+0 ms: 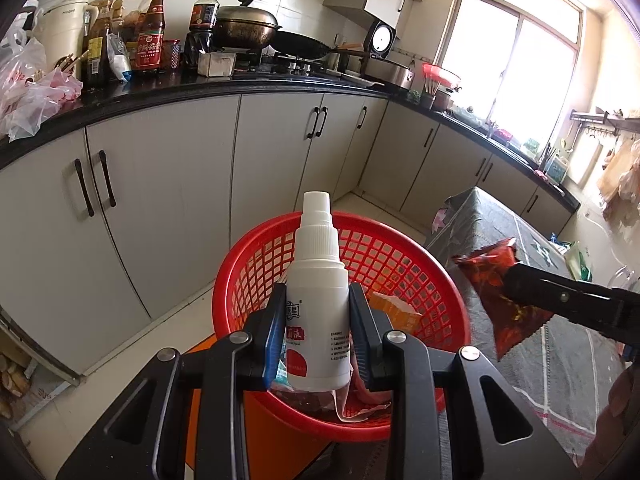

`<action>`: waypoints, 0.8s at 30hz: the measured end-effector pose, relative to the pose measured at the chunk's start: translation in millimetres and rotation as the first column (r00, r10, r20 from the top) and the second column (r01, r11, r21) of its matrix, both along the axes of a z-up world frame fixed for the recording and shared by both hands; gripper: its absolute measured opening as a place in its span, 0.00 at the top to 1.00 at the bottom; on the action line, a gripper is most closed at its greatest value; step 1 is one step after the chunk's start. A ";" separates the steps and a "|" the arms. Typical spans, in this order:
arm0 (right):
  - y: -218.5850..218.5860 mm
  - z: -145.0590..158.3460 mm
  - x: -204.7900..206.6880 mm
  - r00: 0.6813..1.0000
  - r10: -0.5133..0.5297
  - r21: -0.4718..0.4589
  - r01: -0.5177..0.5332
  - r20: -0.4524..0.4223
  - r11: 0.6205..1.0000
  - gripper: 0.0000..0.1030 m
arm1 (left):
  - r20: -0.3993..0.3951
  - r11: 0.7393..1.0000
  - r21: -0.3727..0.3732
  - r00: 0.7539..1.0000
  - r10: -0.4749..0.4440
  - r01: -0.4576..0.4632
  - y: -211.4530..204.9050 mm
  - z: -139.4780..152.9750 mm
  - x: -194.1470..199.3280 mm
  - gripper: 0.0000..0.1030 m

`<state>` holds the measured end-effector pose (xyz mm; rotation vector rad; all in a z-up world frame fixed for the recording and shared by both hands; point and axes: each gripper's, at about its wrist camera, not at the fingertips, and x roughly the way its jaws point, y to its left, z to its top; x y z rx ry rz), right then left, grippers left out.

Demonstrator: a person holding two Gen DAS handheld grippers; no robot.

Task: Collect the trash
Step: 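Carry the spray bottle with the left tool while the right carries the snack bag over the basket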

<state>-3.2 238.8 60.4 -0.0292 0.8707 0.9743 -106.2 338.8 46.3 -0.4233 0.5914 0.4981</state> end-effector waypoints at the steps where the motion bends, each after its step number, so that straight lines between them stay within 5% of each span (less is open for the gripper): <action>1: 1.6 -1.6 0.9 1.000 0.000 -0.003 0.000 -0.003 1.000 0.72 | -0.003 1.000 -0.001 1.000 0.000 0.000 -1.0 -1.0 1.2 0.72; 24: 36.1 -36.0 27.9 0.996 -0.025 -0.073 0.019 -0.082 0.997 0.72 | -0.086 0.994 -0.061 0.992 -0.091 0.085 13.1 -17.8 27.8 0.72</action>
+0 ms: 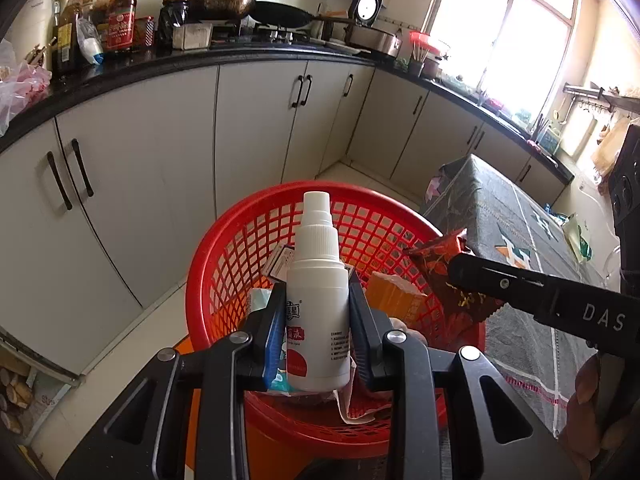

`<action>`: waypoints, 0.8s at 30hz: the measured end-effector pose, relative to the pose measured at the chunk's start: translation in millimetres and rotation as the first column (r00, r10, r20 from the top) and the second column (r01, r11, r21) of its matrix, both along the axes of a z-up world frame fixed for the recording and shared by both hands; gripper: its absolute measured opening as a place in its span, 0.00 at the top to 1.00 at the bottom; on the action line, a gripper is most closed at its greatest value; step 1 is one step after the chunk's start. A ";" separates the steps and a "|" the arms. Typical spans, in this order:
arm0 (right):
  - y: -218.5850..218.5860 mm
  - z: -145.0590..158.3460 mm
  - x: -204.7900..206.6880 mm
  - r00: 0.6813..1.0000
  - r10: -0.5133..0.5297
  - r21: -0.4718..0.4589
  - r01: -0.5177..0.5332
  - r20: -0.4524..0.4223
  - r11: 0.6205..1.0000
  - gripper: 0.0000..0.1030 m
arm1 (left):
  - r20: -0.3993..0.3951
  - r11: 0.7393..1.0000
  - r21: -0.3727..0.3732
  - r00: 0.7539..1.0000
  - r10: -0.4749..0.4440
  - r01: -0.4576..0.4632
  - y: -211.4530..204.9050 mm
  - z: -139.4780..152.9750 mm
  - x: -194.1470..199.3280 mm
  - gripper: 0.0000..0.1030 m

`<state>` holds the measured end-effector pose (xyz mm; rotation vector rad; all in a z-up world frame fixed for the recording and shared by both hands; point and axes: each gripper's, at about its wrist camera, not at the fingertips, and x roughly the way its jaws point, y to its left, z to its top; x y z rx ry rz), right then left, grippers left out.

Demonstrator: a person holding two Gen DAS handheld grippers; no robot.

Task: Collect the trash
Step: 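Carry the spray bottle with the left tool while the right carries the snack bag over the basket, then open the left tool to drop the bottle while the right drops the snack bag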

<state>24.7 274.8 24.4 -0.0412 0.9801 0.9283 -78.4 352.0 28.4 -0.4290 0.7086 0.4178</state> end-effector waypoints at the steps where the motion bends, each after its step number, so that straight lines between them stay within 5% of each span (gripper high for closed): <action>1: 0.6 -0.7 0.9 1.000 -0.001 -0.001 0.001 -0.001 1.000 0.72 | -0.006 1.000 -0.002 1.000 -0.004 0.004 0.8 -0.9 1.3 0.72; 24: 18.1 -18.7 12.8 0.999 -0.020 -0.042 0.018 -0.026 0.999 0.70 | -0.076 0.999 -0.006 0.996 -0.048 0.048 8.7 -18.2 17.3 0.72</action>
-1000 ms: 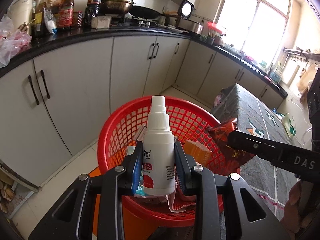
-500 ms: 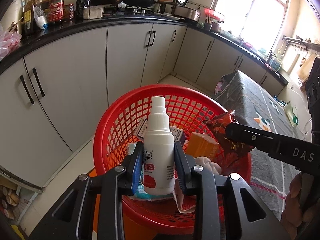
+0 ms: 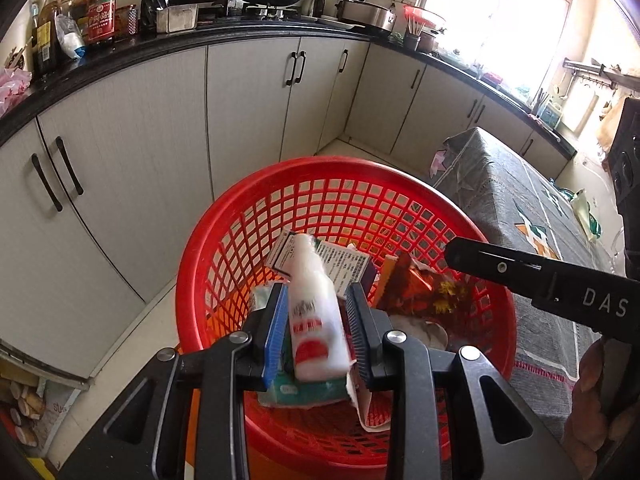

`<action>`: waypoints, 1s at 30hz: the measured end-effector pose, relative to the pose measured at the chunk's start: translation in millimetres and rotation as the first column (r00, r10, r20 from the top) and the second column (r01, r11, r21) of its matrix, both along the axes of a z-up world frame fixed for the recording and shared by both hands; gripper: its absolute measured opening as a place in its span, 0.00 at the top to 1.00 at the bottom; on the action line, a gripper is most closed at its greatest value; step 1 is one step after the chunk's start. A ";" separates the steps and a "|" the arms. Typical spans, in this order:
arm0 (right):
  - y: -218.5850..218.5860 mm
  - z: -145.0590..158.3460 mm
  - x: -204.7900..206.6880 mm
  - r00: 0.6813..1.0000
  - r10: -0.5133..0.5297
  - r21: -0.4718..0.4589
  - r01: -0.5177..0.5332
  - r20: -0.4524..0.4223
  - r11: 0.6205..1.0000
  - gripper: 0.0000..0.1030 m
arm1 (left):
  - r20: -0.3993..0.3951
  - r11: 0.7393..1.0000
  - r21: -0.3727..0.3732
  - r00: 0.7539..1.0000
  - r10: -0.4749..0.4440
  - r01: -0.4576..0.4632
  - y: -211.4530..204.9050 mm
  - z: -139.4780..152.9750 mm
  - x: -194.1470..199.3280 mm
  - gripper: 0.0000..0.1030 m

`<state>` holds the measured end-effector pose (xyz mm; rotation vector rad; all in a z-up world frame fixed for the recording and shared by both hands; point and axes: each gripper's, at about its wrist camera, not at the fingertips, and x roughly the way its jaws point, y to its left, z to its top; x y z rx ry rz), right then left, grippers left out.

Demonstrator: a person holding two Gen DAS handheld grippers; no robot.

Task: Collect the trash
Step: 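Open the left tool to drop the bottle while the right drops the snack bag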

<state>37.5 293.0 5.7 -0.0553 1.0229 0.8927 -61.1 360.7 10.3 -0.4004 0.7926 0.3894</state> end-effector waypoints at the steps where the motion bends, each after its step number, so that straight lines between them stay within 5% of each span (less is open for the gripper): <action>1: -0.7 0.2 -0.3 1.000 0.002 0.001 -0.002 0.000 1.000 0.70 | 0.000 1.000 0.000 1.000 -0.001 0.001 -0.5 0.1 0.2 0.72; 18: -13.0 2.8 -2.3 1.000 -0.015 -0.002 0.015 0.013 1.000 0.70 | -0.014 0.999 0.049 1.000 0.011 -0.010 -8.9 1.5 0.3 0.56; 23: -17.6 4.5 -3.7 0.999 -0.023 -0.001 0.023 0.024 1.000 0.55 | -0.019 0.997 0.072 1.000 0.020 -0.019 -11.3 2.5 -0.5 0.48; 30: -19.9 5.7 -3.6 0.999 -0.026 0.003 0.025 0.020 1.000 0.52 | -0.026 0.995 0.092 0.999 0.029 -0.027 -11.1 4.3 -2.5 0.41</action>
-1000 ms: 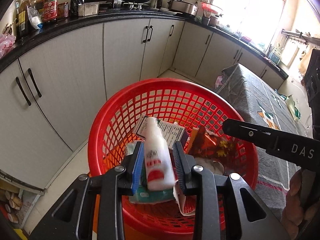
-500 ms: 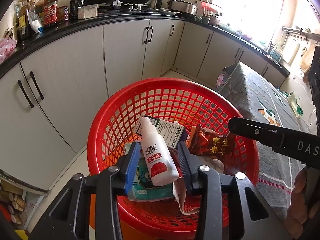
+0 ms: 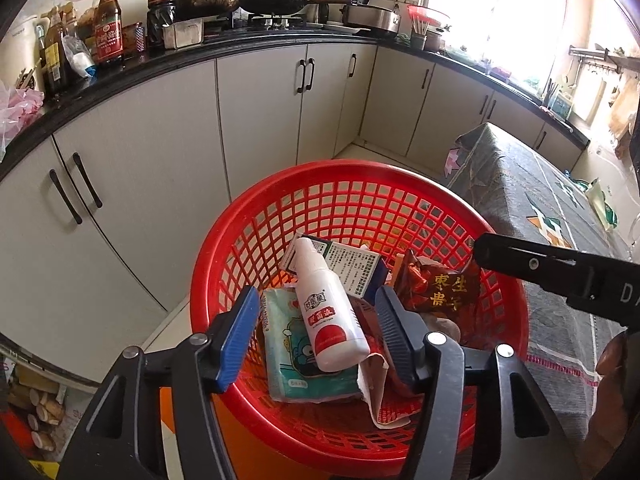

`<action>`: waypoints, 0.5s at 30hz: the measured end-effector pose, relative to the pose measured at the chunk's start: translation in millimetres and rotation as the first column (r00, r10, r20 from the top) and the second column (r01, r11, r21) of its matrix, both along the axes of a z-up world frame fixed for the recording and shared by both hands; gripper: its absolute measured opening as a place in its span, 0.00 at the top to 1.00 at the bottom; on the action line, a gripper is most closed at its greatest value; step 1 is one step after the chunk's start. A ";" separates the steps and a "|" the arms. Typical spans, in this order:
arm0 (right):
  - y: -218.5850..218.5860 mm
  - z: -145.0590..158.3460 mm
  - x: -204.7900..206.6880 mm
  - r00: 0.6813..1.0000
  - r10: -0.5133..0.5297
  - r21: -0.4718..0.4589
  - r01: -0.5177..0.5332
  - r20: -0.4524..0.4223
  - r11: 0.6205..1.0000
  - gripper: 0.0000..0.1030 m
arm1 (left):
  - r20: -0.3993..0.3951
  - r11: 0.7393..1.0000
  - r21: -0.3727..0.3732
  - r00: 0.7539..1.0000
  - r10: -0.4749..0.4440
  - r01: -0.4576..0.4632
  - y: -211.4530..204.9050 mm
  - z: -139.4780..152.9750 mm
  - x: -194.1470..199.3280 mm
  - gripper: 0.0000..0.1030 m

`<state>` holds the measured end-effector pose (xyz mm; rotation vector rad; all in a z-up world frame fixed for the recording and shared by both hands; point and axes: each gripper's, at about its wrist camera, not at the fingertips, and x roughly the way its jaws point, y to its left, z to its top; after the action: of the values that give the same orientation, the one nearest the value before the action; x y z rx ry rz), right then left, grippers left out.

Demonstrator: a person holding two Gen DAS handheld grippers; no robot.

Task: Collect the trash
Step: 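Open the left tool to drop the bottle while the right drops the snack bag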

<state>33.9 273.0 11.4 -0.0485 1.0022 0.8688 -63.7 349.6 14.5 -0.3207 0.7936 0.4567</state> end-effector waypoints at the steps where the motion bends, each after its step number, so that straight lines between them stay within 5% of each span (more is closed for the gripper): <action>1: -0.3 0.2 0.2 1.000 0.000 0.002 0.000 0.000 1.000 0.52 | 0.001 1.000 0.003 1.000 0.000 0.000 0.1 0.6 -0.8 0.40; 15: -14.5 23.3 -3.3 0.996 -0.047 0.038 0.044 0.074 0.998 0.22 | 0.054 0.994 0.090 0.997 0.057 -0.062 -2.7 22.8 -14.7 0.22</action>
<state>30.6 258.5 34.7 -0.0274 0.9139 0.8374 -78.3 346.9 37.3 -0.2708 0.7120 0.5373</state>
